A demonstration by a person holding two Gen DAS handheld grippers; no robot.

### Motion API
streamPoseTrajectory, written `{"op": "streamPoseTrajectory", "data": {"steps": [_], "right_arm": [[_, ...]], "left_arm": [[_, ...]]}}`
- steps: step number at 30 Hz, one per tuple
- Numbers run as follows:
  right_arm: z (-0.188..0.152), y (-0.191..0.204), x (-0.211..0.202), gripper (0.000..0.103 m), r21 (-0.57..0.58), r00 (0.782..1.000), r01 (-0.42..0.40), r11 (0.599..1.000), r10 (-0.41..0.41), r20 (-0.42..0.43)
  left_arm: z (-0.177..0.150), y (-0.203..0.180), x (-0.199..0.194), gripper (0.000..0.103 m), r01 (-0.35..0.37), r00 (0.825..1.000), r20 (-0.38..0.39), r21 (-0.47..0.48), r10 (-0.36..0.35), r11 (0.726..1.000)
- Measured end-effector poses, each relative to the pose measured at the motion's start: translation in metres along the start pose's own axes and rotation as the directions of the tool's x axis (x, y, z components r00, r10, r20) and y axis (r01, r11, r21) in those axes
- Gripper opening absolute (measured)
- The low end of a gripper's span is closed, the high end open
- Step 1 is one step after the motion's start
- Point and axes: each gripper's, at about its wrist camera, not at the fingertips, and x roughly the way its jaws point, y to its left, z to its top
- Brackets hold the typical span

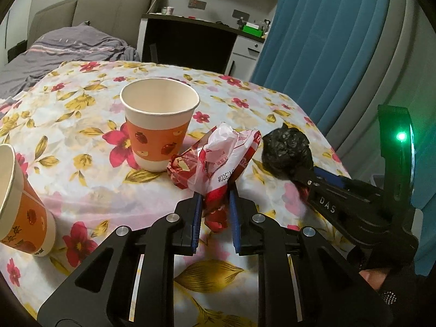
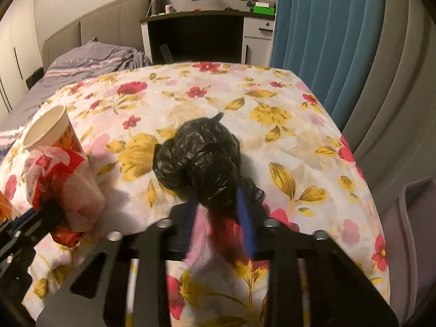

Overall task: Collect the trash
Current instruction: 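Grasp the red-white snack wrapper with the left tool while the right tool grasps the black bag, then carry the wrapper and black bag over the grey bin and open both tools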

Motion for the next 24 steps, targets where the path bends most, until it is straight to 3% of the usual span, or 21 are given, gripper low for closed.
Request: {"op": "streamPoseTrajectory", "data": {"steps": [7, 24], "right_arm": [[-0.005, -0.001, -0.010, 0.008, 0.002, 1.000, -0.007, 1.000, 0.007, 0.024], [-0.037, -0.029, -0.095, 0.008, 0.060, 0.990, -0.008, 0.998, 0.000, 0.138]], "left_arm": [[0.000, -0.001, 0.000, 0.017, 0.002, 1.000, 0.000, 0.000, -0.002, 1.000], [-0.001, -0.016, -0.011, 0.017, 0.030, 0.999, 0.025, 0.055, -0.031, 0.998]]}}
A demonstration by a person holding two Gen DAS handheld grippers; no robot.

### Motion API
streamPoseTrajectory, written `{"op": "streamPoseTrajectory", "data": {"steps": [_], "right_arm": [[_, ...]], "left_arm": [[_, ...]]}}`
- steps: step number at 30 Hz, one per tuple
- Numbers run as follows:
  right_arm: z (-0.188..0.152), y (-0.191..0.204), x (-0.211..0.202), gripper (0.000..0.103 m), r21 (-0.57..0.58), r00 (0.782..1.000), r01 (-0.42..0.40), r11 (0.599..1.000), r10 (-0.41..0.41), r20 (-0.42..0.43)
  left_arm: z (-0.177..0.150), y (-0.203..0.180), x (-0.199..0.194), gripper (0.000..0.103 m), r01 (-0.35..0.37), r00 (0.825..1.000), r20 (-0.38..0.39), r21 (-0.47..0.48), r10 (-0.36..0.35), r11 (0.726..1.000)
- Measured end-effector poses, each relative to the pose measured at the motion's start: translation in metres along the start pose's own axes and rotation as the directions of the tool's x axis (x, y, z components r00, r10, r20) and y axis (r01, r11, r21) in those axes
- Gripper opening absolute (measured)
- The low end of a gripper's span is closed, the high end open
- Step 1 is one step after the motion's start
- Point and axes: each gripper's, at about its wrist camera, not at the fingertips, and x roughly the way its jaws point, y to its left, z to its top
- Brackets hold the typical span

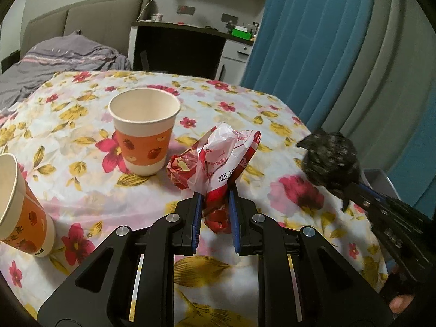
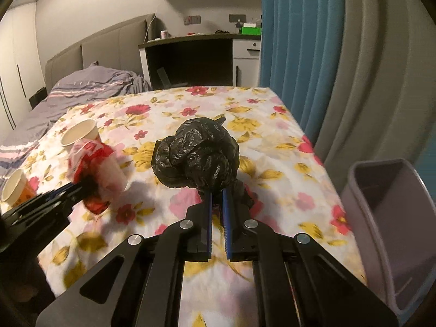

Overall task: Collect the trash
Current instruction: 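Carry the wrapper and black bag over the grey bin and open both tools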

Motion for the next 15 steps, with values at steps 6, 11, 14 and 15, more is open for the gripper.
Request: {"op": "streamPoseTrajectory", "data": {"steps": [6, 11, 14, 15], "right_arm": [[-0.012, -0.015, -0.036, 0.008, -0.010, 0.999, 0.019, 1.000, -0.019, 0.035], [-0.023, -0.032, -0.061, 0.008, 0.002, 0.997, 0.056, 0.998, -0.056, 0.054], [-0.029, -0.043, -0.075, 0.008, 0.013, 0.995, 0.077, 0.997, -0.078, 0.066], [-0.031, -0.048, -0.079, 0.008, 0.020, 0.994, 0.085, 0.996, -0.086, 0.070]], "left_arm": [[-0.001, -0.019, -0.021, 0.017, 0.033, 0.999, 0.027, 0.034, -0.034, 0.999], [-0.005, -0.042, -0.044, 0.017, 0.071, 0.996, 0.041, 0.067, -0.073, 0.995], [-0.008, -0.058, -0.055, 0.017, 0.093, 0.994, 0.044, 0.088, -0.097, 0.992], [-0.008, -0.064, -0.058, 0.017, 0.099, 0.994, 0.046, 0.096, -0.104, 0.990]]}}
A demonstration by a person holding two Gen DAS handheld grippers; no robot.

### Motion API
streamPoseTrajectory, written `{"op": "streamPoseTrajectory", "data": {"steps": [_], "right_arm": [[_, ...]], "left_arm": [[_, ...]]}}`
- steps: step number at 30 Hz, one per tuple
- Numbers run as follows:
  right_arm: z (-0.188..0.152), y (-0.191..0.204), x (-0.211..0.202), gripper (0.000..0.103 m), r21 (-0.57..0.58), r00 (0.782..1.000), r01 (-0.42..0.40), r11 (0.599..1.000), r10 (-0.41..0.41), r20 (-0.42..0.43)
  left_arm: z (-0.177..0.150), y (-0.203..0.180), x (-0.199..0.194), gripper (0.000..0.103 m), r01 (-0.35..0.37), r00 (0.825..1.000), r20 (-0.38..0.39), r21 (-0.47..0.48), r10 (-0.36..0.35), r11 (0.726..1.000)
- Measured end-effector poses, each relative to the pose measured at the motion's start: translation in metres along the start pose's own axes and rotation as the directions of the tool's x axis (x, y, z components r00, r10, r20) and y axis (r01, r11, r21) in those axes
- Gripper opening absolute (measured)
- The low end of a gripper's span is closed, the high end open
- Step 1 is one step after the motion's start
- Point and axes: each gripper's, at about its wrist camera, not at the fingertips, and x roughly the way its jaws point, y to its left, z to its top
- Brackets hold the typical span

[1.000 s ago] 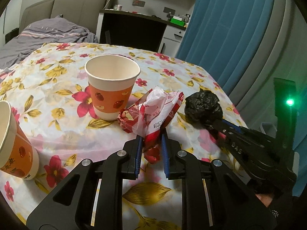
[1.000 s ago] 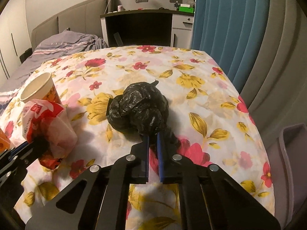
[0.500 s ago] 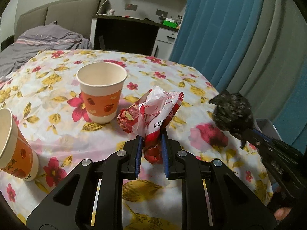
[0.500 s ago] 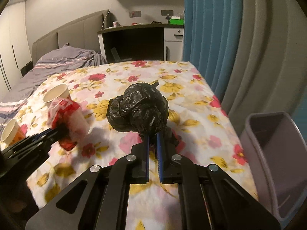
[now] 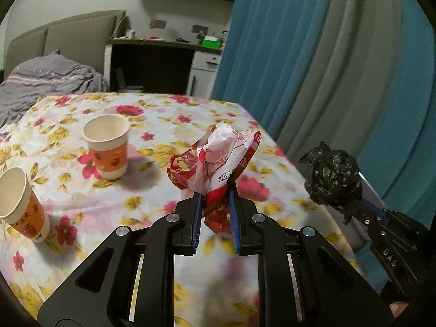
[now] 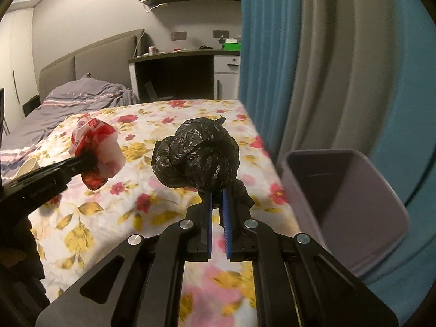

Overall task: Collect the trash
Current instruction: 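Carry the wrapper and black bag over the grey bin and open both tools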

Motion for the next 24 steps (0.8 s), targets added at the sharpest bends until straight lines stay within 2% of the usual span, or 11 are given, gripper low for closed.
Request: {"op": "streamPoseTrajectory", "data": {"steps": [12, 24], "right_arm": [[-0.016, -0.051, -0.029, 0.008, 0.072, 0.996, 0.078, 0.994, -0.080, 0.032], [-0.025, -0.101, -0.037, 0.008, 0.155, 0.984, 0.163, 0.974, -0.171, 0.042]], "left_arm": [[-0.005, -0.097, -0.006, 0.017, 0.136, 0.991, -0.022, 0.128, -0.134, 0.982], [0.001, -0.166, 0.010, 0.017, 0.230, 0.973, -0.056, 0.188, -0.223, 0.955]]}}
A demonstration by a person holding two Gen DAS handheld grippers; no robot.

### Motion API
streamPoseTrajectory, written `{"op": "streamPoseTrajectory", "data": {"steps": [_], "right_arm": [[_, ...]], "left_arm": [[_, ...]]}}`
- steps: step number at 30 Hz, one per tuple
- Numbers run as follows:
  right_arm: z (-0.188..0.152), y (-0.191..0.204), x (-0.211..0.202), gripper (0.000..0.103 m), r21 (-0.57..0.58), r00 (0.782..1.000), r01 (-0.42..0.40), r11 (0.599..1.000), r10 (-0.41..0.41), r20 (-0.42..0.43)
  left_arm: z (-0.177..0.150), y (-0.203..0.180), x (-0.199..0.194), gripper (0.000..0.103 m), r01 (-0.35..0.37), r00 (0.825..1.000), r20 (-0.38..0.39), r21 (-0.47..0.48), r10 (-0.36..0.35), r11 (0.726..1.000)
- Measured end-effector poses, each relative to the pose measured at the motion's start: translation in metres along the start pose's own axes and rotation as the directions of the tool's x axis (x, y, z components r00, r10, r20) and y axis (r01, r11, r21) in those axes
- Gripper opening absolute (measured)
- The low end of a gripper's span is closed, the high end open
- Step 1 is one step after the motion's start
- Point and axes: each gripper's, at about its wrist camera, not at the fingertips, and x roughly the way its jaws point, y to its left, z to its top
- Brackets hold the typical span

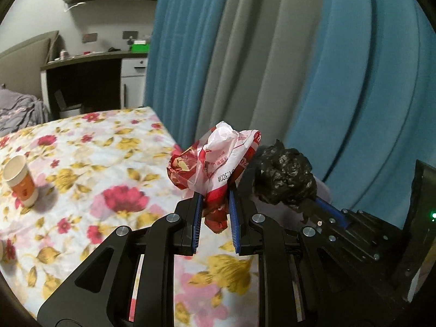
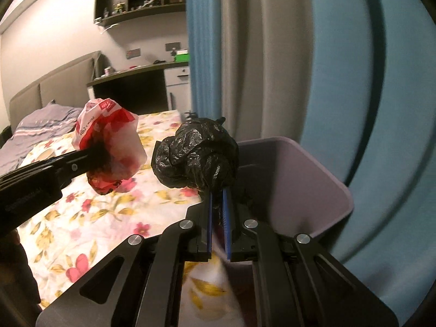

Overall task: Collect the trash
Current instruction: 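Carry the wrapper and black bag over the grey bin and open both tools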

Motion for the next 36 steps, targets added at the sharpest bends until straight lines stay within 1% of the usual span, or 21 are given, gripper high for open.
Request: {"op": "streamPoseTrajectory", "data": {"steps": [6, 13, 18, 23, 28, 30, 31, 32, 33, 34, 35, 36], "right_arm": [[0.002, -0.036, 0.005, 0.008, 0.055, 0.998, 0.068, 0.996, -0.068, 0.002], [0.005, -0.060, 0.015, 0.008, 0.105, 0.995, 0.098, 0.990, -0.097, -0.010], [0.008, -0.070, 0.021, 0.008, 0.128, 0.994, 0.105, 0.986, -0.104, -0.016], [0.008, -0.071, 0.026, 0.008, 0.140, 0.994, 0.107, 0.984, -0.104, -0.026], [0.009, -0.071, 0.031, 0.008, 0.144, 0.994, 0.103, 0.984, -0.098, -0.041], [0.009, -0.070, 0.032, 0.010, 0.139, 0.994, 0.103, 0.985, -0.098, -0.037], [0.010, -0.070, 0.033, 0.017, 0.137, 0.994, 0.104, 0.985, -0.099, -0.037], [0.009, -0.071, 0.034, 0.021, 0.137, 0.994, 0.104, 0.985, -0.099, -0.038], [0.008, -0.072, 0.034, 0.029, 0.139, 0.994, 0.106, 0.985, -0.102, -0.035], [0.008, -0.072, 0.033, 0.039, 0.142, 0.994, 0.110, 0.984, -0.107, -0.032], [0.008, -0.073, 0.032, 0.043, 0.144, 0.994, 0.113, 0.983, -0.110, -0.028], [0.007, -0.073, 0.032, 0.043, 0.144, 0.993, 0.115, 0.983, -0.113, -0.023]], "left_arm": [[0.007, -0.021, 0.026, 0.017, 0.049, 0.998, -0.031, 0.014, -0.048, 0.999], [0.010, -0.044, 0.062, 0.018, 0.118, 0.990, -0.080, 0.021, -0.116, 0.993], [0.010, -0.052, 0.082, 0.018, 0.153, 0.982, -0.107, -0.004, -0.153, 0.988], [0.010, -0.054, 0.096, 0.018, 0.168, 0.978, -0.119, -0.020, -0.170, 0.986], [0.009, -0.056, 0.106, 0.018, 0.172, 0.976, -0.134, -0.015, -0.173, 0.985], [0.008, -0.056, 0.107, 0.022, 0.173, 0.975, -0.138, -0.019, -0.174, 0.985], [0.008, -0.055, 0.108, 0.028, 0.181, 0.973, -0.141, -0.024, -0.182, 0.983], [0.007, -0.055, 0.109, 0.040, 0.193, 0.970, -0.147, -0.033, -0.196, 0.981], [0.007, -0.054, 0.108, 0.048, 0.196, 0.968, -0.150, -0.043, -0.200, 0.980], [0.007, -0.052, 0.108, 0.058, 0.196, 0.968, -0.146, -0.052, -0.202, 0.979], [0.007, -0.050, 0.106, 0.062, 0.200, 0.969, -0.135, -0.058, -0.206, 0.978], [0.008, -0.048, 0.105, 0.064, 0.196, 0.971, -0.128, -0.059, -0.202, 0.979]]}}
